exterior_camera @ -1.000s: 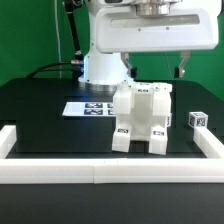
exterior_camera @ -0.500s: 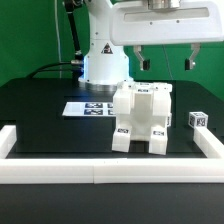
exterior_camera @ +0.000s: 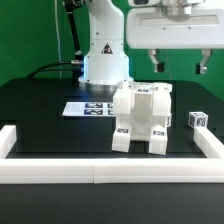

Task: Assemble chair

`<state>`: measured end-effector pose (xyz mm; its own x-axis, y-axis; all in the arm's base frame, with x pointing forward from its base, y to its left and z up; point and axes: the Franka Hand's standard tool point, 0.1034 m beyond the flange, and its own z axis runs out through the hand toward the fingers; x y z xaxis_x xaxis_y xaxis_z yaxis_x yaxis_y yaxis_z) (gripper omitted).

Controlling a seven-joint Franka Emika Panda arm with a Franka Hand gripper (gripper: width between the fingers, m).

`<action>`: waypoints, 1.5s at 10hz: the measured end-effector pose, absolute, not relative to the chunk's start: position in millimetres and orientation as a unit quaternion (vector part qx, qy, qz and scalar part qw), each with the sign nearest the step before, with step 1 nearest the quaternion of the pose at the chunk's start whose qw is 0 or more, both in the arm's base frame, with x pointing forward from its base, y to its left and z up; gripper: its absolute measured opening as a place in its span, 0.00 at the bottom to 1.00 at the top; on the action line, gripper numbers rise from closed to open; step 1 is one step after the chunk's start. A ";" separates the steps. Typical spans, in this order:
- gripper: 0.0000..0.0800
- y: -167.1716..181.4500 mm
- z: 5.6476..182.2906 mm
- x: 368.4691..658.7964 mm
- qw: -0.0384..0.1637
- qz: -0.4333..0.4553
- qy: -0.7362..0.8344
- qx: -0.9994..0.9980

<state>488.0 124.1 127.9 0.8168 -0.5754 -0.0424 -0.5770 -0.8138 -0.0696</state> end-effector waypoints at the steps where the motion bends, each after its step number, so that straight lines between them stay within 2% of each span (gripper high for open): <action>1: 0.81 138.8 124.4 482.8 0.037 0.014 0.316 -0.948; 6: 0.81 143.7 119.9 482.9 0.037 0.009 0.315 -0.948; 8: 0.81 154.4 108.9 472.3 0.035 0.009 0.319 -0.947; 13: 0.81 157.2 86.9 467.2 0.025 0.008 0.312 -0.950; 15: 0.81 156.2 83.2 466.3 0.023 0.009 0.311 -0.950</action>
Offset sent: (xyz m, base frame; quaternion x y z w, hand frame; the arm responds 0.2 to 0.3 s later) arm 0.0000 0.0000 0.0000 0.0000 0.0000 0.0000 1.0000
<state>466.3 156.2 83.2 0.8067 -0.5901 -0.0308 -0.5909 -0.8058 -0.0389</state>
